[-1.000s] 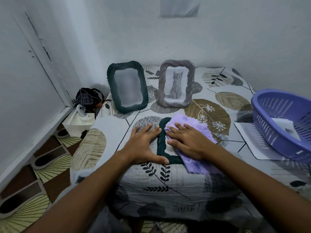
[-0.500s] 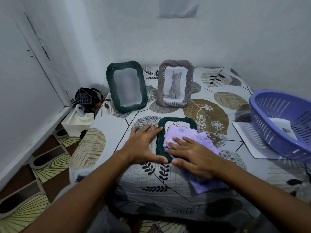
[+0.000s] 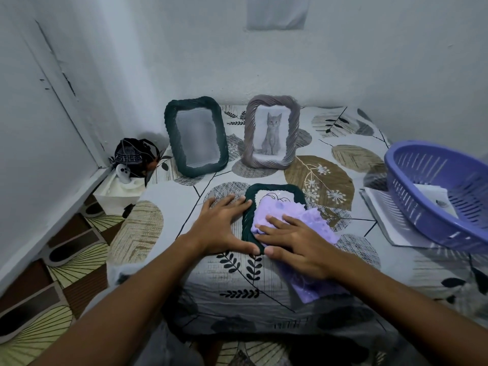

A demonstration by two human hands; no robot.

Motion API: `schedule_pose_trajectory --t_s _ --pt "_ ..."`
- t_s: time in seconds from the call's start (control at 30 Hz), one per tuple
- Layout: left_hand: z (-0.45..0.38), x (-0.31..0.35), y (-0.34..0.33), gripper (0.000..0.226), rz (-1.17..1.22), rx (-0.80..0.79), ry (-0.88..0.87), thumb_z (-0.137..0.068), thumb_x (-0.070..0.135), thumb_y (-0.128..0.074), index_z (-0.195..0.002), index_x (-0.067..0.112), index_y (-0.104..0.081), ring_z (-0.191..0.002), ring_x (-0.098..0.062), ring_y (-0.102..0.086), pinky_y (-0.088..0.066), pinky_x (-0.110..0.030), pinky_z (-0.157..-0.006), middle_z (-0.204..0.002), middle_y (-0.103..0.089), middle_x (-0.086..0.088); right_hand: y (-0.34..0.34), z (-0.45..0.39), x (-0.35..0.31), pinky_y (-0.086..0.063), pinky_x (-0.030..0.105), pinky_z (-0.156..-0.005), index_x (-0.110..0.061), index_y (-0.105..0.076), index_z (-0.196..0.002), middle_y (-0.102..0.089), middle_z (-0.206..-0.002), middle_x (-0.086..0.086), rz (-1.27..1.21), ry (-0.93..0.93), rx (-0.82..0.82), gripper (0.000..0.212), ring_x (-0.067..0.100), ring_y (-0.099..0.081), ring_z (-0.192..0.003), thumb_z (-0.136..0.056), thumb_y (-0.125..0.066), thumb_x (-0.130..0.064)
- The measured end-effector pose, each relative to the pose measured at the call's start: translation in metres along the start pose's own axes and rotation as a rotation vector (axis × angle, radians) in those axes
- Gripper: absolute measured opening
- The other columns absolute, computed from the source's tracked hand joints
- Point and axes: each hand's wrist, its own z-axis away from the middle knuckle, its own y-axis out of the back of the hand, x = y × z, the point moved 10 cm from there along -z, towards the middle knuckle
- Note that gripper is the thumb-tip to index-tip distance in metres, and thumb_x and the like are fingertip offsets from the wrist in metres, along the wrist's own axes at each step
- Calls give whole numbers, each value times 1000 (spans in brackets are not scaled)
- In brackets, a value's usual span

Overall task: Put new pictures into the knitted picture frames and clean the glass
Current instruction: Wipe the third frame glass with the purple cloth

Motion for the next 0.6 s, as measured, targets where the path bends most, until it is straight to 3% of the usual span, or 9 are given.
schedule_pose_trajectory --t_s 0.27,0.43,0.6 --pt "0 0 -1 134 26 4 -10 -34 101 -37 -150 35 -21 -146 -5 -3 5 -43 -118 -158 -18 12 18 3 1 -33 42 -109 -22 -56 -131 -56 -135 -6 -26 24 147 67 12 -41 -133 -93 -22 -66" --pt "1 0 0 125 16 2 -8 -42 94 -44 -150 35 -20 -145 -5 -2 6 -43 -118 -158 -17 12 6 6 -2 -28 41 -110 -26 -45 -141 -48 -143 1 206 1 122 65 21 -39 -136 -95 -21 -64" --pt "1 -1 0 125 15 4 -7 -43 94 -43 -150 35 -19 -146 -6 -2 6 -43 -118 -158 -17 11 9 8 6 -32 48 -108 -32 -50 -136 -51 -142 6 337 -57 114 60 31 -44 -132 -97 -18 -63"
